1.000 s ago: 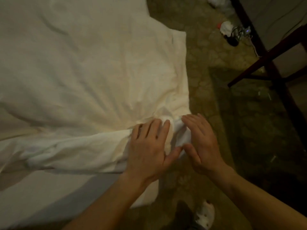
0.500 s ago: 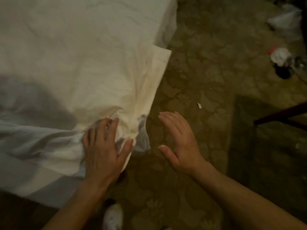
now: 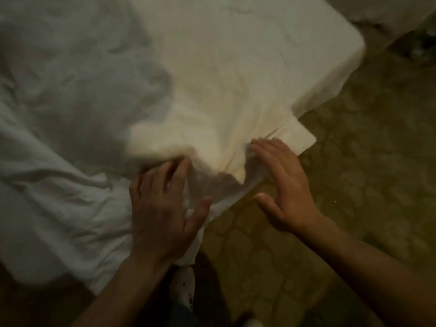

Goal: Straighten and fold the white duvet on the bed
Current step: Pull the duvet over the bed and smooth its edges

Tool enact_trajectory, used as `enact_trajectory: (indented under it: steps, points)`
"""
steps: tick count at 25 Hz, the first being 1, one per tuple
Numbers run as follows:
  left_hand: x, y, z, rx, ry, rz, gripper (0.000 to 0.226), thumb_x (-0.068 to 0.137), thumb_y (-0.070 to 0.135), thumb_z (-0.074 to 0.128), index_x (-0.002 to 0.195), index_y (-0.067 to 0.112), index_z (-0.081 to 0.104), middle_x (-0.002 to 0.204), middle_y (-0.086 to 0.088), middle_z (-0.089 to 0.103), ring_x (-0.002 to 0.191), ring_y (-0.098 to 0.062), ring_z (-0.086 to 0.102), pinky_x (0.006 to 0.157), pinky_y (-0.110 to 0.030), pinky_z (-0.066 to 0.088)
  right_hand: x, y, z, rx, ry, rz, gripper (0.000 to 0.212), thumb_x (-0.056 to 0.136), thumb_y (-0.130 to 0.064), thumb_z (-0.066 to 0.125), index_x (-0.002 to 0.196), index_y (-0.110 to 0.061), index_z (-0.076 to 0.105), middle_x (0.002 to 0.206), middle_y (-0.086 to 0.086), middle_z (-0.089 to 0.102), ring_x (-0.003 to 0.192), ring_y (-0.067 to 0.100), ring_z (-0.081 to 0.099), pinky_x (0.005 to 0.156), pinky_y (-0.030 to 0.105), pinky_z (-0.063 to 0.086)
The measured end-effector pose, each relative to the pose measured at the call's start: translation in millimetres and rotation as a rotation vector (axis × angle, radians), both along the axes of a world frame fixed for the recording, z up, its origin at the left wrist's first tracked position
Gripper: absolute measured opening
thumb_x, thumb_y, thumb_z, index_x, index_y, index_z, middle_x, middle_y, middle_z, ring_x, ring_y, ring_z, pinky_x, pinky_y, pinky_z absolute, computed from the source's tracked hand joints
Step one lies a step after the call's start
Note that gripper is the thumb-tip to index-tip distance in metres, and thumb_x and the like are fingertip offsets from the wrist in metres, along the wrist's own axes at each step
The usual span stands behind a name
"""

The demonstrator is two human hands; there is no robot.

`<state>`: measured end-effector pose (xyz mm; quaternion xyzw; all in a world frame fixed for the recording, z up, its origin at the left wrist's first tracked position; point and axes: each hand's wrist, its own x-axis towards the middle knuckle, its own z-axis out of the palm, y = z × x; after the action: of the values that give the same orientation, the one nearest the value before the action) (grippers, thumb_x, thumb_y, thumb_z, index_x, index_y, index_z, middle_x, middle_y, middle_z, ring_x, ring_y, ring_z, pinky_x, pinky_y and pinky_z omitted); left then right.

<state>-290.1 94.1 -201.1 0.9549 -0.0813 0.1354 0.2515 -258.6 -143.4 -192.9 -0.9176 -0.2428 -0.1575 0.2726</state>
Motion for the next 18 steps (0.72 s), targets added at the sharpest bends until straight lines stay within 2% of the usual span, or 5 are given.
enact_trajectory:
  steps: [8,11,15,18]
  points:
    - [-15,-45,13,0.073,-0.060,0.298,0.074,0.096,0.065,0.028,0.137,0.009,0.054,0.125,-0.016,0.057,0.113,-0.033,0.053,0.095,-0.048,0.039,34,-34,3,0.081,-0.017,0.316,0.083,0.101,-0.062,0.028,0.134,0.010,0.054,0.140,0.023,0.055,0.135,0.037,0.048,0.109,0.063,0.036]
    - [-41,-58,5,0.088,-0.141,0.399,0.070,0.097,0.060,0.033,0.133,0.006,0.056,0.124,-0.018,0.059,0.111,-0.035,0.055,0.094,-0.049,0.041,28,-43,0,0.112,-0.033,0.405,0.078,0.102,-0.060,0.031,0.136,0.007,0.054,0.142,0.022,0.055,0.137,0.036,0.048,0.111,0.062,0.035]
    - [-68,-46,-20,0.104,-0.282,0.444,0.061,0.096,0.051,0.042,0.128,0.001,0.058,0.123,-0.019,0.058,0.112,-0.034,0.053,0.097,-0.047,0.038,13,-13,-27,0.105,-0.127,0.604,0.072,0.101,-0.060,0.035,0.137,0.001,0.051,0.138,0.023,0.057,0.133,0.036,0.050,0.113,0.056,0.037]
    - [-67,-30,-40,0.174,-0.391,0.540,0.061,0.098,0.051,0.040,0.127,0.002,0.058,0.123,-0.019,0.059,0.112,-0.033,0.051,0.097,-0.046,0.037,16,26,-52,0.147,-0.244,0.704,0.073,0.100,-0.056,0.040,0.135,0.006,0.055,0.136,0.024,0.058,0.132,0.038,0.051,0.110,0.057,0.038]
